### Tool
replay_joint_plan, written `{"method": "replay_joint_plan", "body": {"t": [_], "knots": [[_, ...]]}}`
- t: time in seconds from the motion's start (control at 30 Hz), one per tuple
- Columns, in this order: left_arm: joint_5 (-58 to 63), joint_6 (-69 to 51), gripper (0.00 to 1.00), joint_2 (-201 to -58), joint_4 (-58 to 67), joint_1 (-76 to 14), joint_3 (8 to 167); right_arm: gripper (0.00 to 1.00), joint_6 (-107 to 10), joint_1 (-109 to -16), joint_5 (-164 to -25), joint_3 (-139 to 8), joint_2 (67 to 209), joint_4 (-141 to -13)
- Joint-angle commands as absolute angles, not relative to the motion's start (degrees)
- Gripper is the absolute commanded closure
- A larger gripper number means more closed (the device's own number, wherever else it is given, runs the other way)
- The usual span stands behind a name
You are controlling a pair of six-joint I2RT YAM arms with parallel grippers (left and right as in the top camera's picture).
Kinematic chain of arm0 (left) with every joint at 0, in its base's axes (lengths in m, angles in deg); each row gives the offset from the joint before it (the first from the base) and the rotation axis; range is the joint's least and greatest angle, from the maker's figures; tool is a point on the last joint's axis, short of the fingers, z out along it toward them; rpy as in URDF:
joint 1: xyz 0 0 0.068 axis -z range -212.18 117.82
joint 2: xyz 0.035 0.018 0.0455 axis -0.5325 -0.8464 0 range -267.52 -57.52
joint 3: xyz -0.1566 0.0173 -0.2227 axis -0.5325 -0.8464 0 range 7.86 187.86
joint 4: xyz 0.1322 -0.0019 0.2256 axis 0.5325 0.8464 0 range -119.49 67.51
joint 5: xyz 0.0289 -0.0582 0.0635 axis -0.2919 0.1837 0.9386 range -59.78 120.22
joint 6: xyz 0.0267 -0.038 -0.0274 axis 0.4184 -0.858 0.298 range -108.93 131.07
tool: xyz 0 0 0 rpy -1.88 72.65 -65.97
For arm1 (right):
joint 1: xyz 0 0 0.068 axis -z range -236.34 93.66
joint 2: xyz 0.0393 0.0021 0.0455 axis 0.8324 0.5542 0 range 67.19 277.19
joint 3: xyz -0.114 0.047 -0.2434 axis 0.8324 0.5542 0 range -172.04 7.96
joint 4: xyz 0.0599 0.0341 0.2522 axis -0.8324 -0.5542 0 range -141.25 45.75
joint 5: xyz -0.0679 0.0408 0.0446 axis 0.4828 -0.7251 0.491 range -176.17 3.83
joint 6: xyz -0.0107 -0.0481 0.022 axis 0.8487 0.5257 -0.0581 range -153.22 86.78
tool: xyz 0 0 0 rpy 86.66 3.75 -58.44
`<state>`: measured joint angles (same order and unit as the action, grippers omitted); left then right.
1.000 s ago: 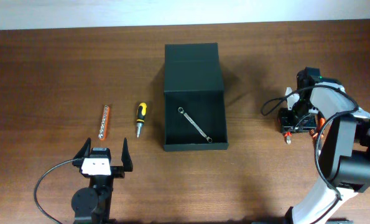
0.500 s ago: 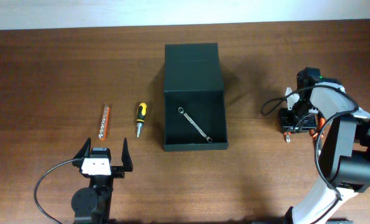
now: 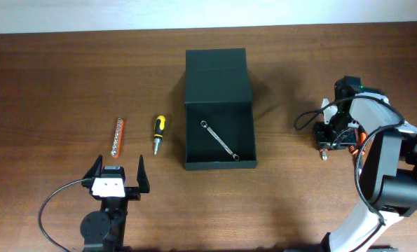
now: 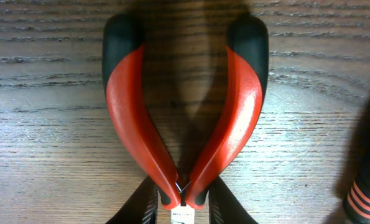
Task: Pack container
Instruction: 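Close the right gripper on the red pliers' joint and lift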
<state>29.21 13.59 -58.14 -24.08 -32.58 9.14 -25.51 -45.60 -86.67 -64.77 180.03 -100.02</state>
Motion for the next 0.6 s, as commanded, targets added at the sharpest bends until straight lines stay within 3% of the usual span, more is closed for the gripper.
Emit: {"method": "replay_joint_plan", "body": {"t": [0.0, 0.27, 0.37, 0.57], "knots": [[29.6, 13.1, 0.01, -57.8, -24.1, -32.8, 8.7, 0.80, -26.2, -45.5, -87.2, -64.2, 181.0, -99.0], [29.6, 13.1, 0.01, -57.8, -24.1, -32.8, 8.7, 0.81, -26.2, -45.5, -87.0, -64.2, 181.0, -99.1], [29.6, 13.1, 0.01, -57.8, -24.1, -32.8, 8.7, 0.88, -26.2, -45.5, -87.0, -64.2, 181.0, -99.1], [29.6, 13.1, 0.01, -57.8, -24.1, -32.8, 8.7, 0.88, -26.2, -45.5, -87.0, -64.3, 181.0, -99.5]]}}
